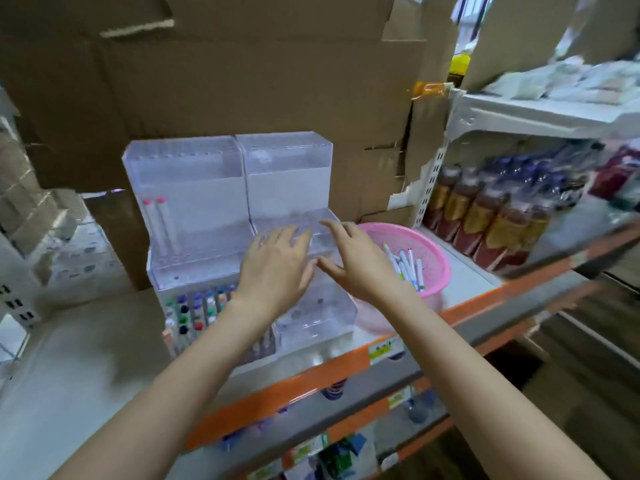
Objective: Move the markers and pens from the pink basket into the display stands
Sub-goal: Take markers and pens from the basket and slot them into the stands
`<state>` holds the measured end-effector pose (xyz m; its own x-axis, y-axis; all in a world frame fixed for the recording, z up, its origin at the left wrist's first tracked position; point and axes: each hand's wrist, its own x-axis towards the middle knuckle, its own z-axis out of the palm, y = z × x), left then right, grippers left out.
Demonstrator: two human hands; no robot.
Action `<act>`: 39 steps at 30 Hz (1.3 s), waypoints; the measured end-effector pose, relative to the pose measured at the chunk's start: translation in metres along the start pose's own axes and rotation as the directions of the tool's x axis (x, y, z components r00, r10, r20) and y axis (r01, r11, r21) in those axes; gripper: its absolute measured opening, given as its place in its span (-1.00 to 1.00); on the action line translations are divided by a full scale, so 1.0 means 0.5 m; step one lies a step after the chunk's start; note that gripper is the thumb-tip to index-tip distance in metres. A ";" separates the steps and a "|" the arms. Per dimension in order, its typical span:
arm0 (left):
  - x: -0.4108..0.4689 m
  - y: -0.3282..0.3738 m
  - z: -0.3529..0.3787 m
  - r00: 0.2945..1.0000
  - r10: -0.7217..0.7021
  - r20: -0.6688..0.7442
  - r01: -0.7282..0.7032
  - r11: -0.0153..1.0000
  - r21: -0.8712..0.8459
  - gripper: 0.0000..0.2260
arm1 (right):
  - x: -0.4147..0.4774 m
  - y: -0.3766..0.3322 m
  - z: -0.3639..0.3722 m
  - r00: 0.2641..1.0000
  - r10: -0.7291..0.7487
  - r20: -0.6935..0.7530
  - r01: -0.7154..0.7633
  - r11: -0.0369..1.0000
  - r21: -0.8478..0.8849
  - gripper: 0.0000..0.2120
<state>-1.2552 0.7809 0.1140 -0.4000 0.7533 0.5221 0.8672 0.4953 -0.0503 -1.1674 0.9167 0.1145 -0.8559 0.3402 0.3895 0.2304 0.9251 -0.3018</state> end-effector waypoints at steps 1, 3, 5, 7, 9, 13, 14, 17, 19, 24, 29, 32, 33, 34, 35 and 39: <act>0.014 0.028 0.008 1.000 0.006 0.000 -0.006 1.000 0.004 -0.62 | -0.006 0.030 -0.010 1.000 0.008 0.001 -0.008 1.000 0.001 -0.42; 0.045 0.086 0.026 1.000 0.020 -0.012 -0.020 1.000 0.013 -0.63 | -0.019 0.097 -0.028 0.999 0.033 0.005 -0.033 0.999 0.022 -0.43; 0.076 0.145 0.045 0.999 0.040 -0.019 -0.039 0.999 0.024 -0.66 | -0.034 0.163 -0.043 0.996 0.081 0.038 -0.082 0.996 0.027 -0.44; 0.102 0.200 0.076 0.998 0.069 -0.007 -0.069 0.997 0.019 -0.70 | -0.049 0.225 -0.048 0.988 0.123 0.098 -0.122 0.992 -0.012 -0.47; 0.123 0.246 0.107 0.994 0.100 0.052 -0.099 0.995 -0.017 -0.67 | -0.061 0.277 -0.046 0.975 0.153 0.163 -0.147 0.988 -0.050 -0.50; 0.150 0.297 0.182 0.956 0.010 0.294 0.020 0.995 -0.098 -0.60 | -0.059 0.353 -0.028 0.945 0.188 0.267 -0.177 0.982 -0.065 -0.45; 0.154 0.299 0.196 0.942 -0.028 0.335 0.059 0.995 -0.085 -0.61 | -0.054 0.366 -0.021 0.941 0.189 0.281 -0.177 0.982 -0.068 -0.44; 0.170 0.288 0.237 0.895 -0.120 0.429 0.141 0.990 -0.017 -0.61 | -0.035 0.397 0.001 0.931 0.175 0.319 -0.159 0.984 -0.075 -0.47; 0.180 0.276 0.258 0.864 -0.174 0.472 0.203 0.979 -0.011 -0.62 | -0.019 0.411 0.016 0.923 0.165 0.348 -0.144 0.986 -0.087 -0.48; 0.198 0.255 0.295 0.818 -0.293 0.495 0.311 0.949 0.049 -0.60 | 0.026 0.433 0.053 0.901 0.148 0.408 -0.114 0.988 -0.106 -0.44; 0.213 0.261 0.320 0.780 -0.298 0.551 0.257 0.954 0.152 -0.61 | 0.051 0.444 0.093 0.910 0.130 0.395 -0.063 0.982 -0.179 -0.49; 0.218 0.270 0.327 0.792 -0.309 0.527 0.272 0.951 0.149 -0.63 | 0.055 0.451 0.104 0.911 0.130 0.391 -0.059 0.980 -0.188 -0.49; 0.218 0.271 0.329 0.796 -0.310 0.520 0.279 0.950 0.139 -0.63 | 0.055 0.452 0.104 0.912 0.131 0.389 -0.063 0.981 -0.185 -0.51; 0.218 0.270 0.330 0.802 -0.309 0.511 0.287 0.950 0.125 -0.63 | 0.055 0.454 0.104 0.913 0.132 0.385 -0.065 0.981 -0.183 -0.53; 0.218 0.268 0.331 0.807 -0.311 0.503 0.299 0.948 0.106 -0.63 | 0.056 0.455 0.104 0.915 0.130 0.382 -0.064 0.981 -0.183 -0.55; 0.215 0.266 0.334 0.820 -0.320 0.474 0.344 0.938 0.039 -0.60 | 0.057 0.457 0.109 0.924 0.096 0.370 -0.044 0.988 -0.145 -0.62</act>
<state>-1.2325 1.0002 0.0213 -0.7464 0.6642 0.0405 0.6645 0.7407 0.0989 -1.1643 1.1284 0.0094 -0.9402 0.3405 0.0086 0.3328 0.9238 -0.1891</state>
